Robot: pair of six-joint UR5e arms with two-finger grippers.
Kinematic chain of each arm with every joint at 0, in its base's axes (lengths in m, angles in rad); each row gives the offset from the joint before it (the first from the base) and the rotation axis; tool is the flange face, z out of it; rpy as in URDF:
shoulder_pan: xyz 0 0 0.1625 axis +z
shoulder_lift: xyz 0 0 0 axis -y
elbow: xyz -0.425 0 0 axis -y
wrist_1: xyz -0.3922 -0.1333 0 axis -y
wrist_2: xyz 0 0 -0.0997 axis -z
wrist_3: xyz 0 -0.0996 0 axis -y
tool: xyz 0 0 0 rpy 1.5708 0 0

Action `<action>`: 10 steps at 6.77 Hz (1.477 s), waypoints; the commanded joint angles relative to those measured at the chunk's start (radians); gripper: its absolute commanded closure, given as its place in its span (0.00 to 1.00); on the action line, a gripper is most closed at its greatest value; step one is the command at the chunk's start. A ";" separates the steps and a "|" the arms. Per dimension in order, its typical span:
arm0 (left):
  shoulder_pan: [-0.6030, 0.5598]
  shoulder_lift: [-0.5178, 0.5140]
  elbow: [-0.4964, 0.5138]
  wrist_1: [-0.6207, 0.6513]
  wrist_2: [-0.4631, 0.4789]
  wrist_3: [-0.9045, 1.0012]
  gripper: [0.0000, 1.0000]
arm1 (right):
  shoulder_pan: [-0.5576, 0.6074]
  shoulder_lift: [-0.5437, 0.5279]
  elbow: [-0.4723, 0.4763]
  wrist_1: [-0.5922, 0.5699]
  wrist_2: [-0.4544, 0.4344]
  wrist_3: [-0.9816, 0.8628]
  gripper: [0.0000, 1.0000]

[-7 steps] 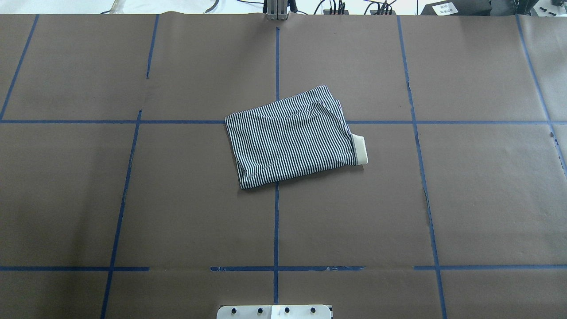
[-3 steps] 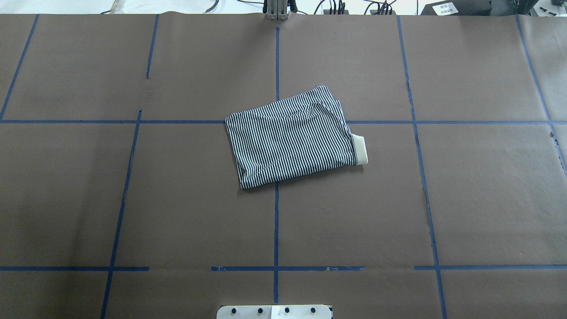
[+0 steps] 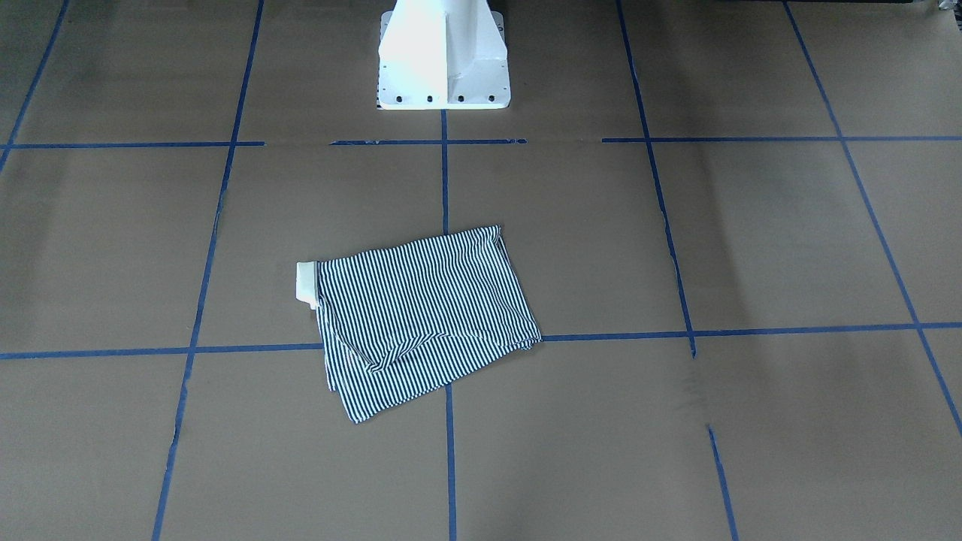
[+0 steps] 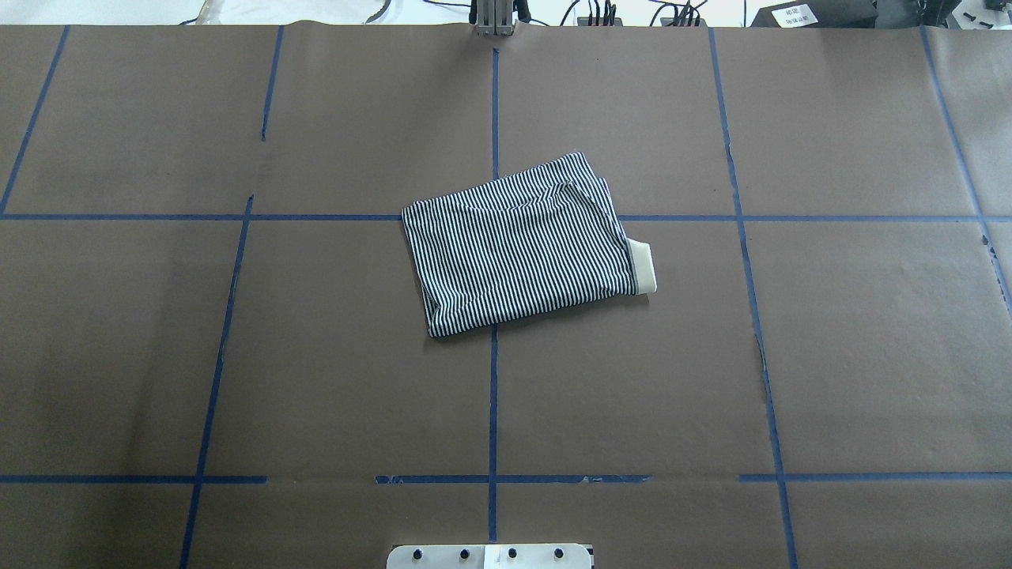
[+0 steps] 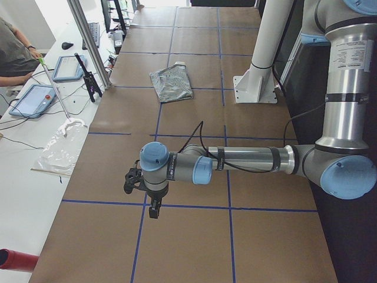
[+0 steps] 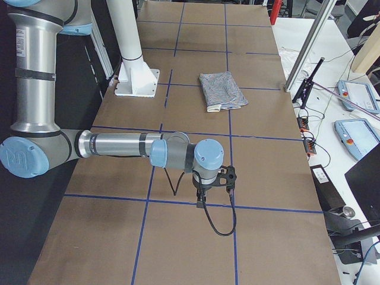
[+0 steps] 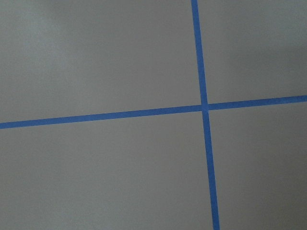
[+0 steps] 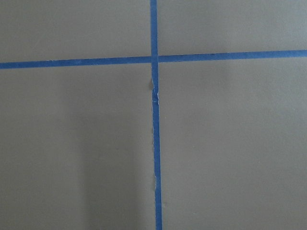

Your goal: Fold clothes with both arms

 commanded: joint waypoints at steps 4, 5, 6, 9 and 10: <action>0.000 0.000 0.000 -0.001 -0.002 0.000 0.00 | -0.024 0.000 -0.004 0.036 0.001 0.048 0.00; 0.000 0.000 0.000 -0.001 -0.002 0.000 0.00 | -0.024 0.000 -0.010 0.059 0.000 0.048 0.00; 0.000 0.000 -0.001 -0.003 -0.002 0.000 0.00 | -0.024 -0.002 -0.051 0.121 0.000 0.048 0.00; 0.000 0.000 -0.003 -0.001 -0.002 0.000 0.00 | -0.022 0.011 -0.067 0.148 0.006 0.052 0.00; 0.000 0.000 -0.003 -0.003 -0.002 0.000 0.00 | -0.022 0.011 -0.069 0.148 0.006 0.052 0.00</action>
